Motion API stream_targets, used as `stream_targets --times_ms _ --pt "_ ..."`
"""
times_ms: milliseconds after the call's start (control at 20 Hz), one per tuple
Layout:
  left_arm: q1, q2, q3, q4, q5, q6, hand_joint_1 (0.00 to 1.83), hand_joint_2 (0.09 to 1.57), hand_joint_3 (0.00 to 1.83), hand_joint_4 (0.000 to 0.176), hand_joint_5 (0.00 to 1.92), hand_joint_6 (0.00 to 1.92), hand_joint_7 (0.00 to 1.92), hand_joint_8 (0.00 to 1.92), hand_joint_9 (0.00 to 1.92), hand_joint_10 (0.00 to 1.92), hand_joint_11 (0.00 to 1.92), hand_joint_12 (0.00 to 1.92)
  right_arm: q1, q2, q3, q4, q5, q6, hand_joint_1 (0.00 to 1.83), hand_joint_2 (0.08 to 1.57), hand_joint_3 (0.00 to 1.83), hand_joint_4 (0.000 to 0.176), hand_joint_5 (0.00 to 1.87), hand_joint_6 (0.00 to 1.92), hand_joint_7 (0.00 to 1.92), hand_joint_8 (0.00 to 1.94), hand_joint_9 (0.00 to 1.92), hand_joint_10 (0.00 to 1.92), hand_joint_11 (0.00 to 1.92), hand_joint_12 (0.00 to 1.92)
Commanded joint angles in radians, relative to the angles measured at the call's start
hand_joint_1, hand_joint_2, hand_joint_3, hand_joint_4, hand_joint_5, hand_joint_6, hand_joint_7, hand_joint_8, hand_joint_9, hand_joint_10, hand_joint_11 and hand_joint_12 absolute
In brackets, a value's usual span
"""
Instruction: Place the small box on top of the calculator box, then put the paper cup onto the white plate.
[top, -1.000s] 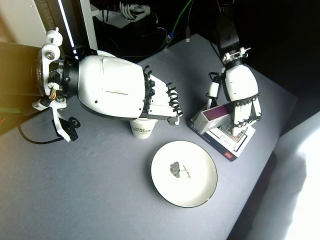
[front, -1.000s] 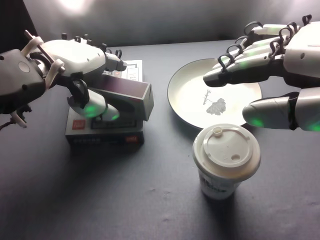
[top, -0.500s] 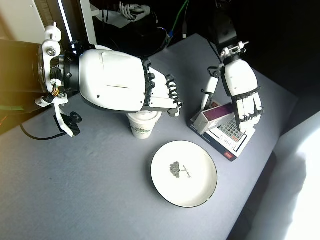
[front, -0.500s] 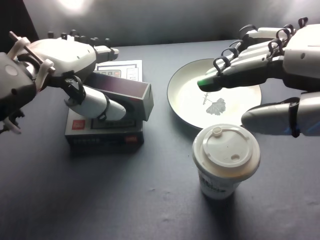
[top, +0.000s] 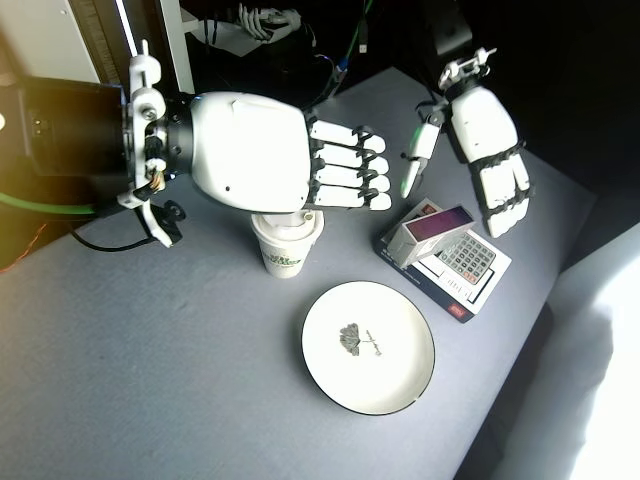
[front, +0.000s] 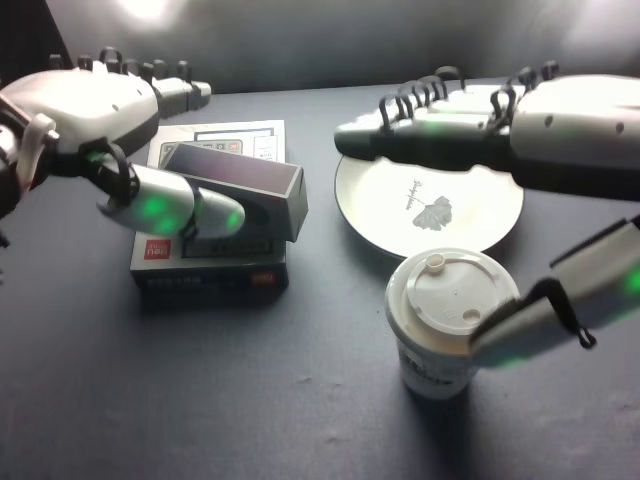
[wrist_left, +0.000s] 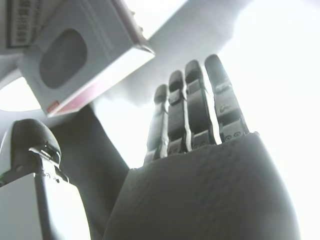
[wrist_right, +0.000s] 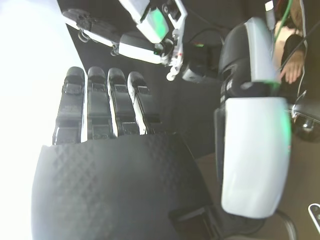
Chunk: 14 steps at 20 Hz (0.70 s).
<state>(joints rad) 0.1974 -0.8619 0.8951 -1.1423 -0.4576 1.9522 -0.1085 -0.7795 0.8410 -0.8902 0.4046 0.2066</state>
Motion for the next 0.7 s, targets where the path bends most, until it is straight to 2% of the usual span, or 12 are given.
stream_targets --times_ms 0,100,150,200,250,300,350,450,500,650 --pt "-0.017 0.036 -0.011 0.072 -0.049 -0.024 0.39 0.98 0.00 0.000 0.16 0.00 0.21 0.00 0.20 0.00 0.00 0.41 0.019 0.008 -0.009 0.014 0.067 0.024 0.82 0.77 0.00 0.000 0.00 0.00 0.00 0.00 0.00 0.00 0.00 0.00" --pt "-0.018 0.093 -0.049 0.135 -0.009 -0.063 0.34 0.98 0.00 0.000 0.16 0.00 0.21 0.00 0.20 0.00 0.00 0.44 0.021 0.009 -0.025 -0.057 0.051 0.072 0.77 0.75 0.00 0.000 0.00 0.00 0.00 0.00 0.00 0.00 0.00 0.00" --pt "-0.015 0.126 -0.067 0.195 0.015 -0.115 0.34 0.98 0.00 0.000 0.15 0.00 0.19 0.00 0.18 0.00 0.00 0.41 0.021 0.009 -0.031 -0.079 0.045 0.079 0.80 0.73 0.00 0.000 0.00 0.00 0.00 0.00 0.00 0.00 0.00 0.00" --pt "-0.005 0.157 -0.082 0.286 0.029 -0.206 0.35 0.98 0.00 0.000 0.16 0.00 0.20 0.00 0.19 0.00 0.00 0.42 0.020 0.009 -0.035 -0.091 0.040 0.079 0.82 0.73 0.00 0.000 0.00 0.00 0.00 0.00 0.00 0.00 0.00 0.00" --pt "0.019 0.192 -0.100 0.416 0.034 -0.328 0.34 0.98 0.00 0.000 0.16 0.00 0.20 0.00 0.19 0.00 0.00 0.46 0.019 0.008 -0.035 -0.092 0.027 0.079 0.88 0.75 0.00 0.000 0.00 0.00 0.00 0.00 0.00 0.00 0.00 0.00" --pt "0.035 0.210 -0.110 0.493 0.034 -0.404 0.35 0.98 0.00 0.000 0.16 0.00 0.19 0.00 0.17 0.01 0.00 0.41 0.019 0.008 -0.035 -0.092 0.017 0.080 0.91 0.75 0.00 0.000 0.00 0.00 0.00 0.00 0.00 0.00 0.00 0.00" --pt "0.065 0.244 -0.127 0.605 0.033 -0.522 0.38 0.98 0.00 0.000 0.16 0.00 0.19 0.00 0.17 0.01 0.00 0.40 0.018 0.008 -0.035 -0.092 0.005 0.080 0.97 0.75 0.00 0.000 0.00 0.00 0.00 0.00 0.00 0.00 0.00 0.00" --pt "0.122 0.295 -0.158 0.783 0.004 -0.707 0.36 0.97 0.00 0.000 0.19 0.01 0.21 0.01 0.20 0.01 0.00 0.50 0.016 0.004 -0.035 -0.105 -0.001 0.080 0.96 0.76 0.00 0.000 0.00 0.00 0.00 0.00 0.00 0.00 0.00 0.00" --pt "0.143 0.309 -0.168 0.851 -0.010 -0.766 0.33 0.98 0.00 0.000 0.18 0.00 0.20 0.00 0.19 0.00 0.00 0.48 0.016 0.001 -0.034 -0.118 -0.005 0.083 1.02 0.76 0.00 0.000 0.00 0.00 0.00 0.00 0.00 0.00 0.00 0.00" --pt "0.240 0.346 -0.192 1.160 -0.109 -1.053 0.35 0.97 0.00 0.000 0.17 0.00 0.21 0.00 0.20 0.00 0.00 0.49 0.021 -0.019 -0.031 -0.186 0.002 0.114 1.17 0.81 0.02 0.000 0.00 0.00 0.00 0.00 0.00 0.00 0.00 0.00"
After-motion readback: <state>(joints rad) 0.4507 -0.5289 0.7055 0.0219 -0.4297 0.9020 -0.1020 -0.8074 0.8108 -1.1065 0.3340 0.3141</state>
